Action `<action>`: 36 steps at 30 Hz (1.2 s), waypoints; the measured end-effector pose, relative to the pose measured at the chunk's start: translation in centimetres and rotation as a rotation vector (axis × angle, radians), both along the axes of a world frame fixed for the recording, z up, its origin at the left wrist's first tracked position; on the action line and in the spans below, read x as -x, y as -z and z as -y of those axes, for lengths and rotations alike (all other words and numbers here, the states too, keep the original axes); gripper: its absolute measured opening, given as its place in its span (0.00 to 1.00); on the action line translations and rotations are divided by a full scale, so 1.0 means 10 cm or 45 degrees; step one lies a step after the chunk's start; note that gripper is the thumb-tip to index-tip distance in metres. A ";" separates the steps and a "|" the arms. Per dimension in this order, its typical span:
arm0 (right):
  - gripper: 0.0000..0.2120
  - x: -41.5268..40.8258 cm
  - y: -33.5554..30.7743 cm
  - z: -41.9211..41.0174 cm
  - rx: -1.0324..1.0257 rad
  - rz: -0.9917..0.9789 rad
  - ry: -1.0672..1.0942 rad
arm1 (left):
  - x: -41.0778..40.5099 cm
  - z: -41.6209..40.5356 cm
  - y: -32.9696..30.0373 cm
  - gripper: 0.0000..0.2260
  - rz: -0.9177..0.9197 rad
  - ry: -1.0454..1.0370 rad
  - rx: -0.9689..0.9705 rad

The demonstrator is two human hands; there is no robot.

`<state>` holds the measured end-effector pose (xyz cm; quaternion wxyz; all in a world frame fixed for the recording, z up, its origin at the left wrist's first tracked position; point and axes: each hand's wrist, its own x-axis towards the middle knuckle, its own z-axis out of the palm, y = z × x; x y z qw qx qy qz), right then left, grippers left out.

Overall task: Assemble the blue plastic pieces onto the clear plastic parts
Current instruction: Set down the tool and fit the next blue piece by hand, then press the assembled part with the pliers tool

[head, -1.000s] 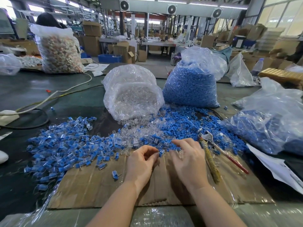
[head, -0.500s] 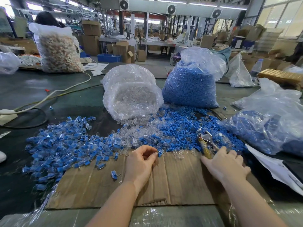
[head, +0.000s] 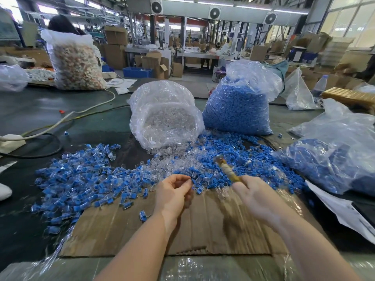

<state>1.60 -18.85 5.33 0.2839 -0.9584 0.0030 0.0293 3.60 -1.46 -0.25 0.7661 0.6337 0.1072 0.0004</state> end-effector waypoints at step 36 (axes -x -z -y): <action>0.11 0.11 -0.15 -0.21 -0.550 -0.620 -0.230 | -0.15 -0.10 -0.17 0.04 -0.102 -0.184 -0.008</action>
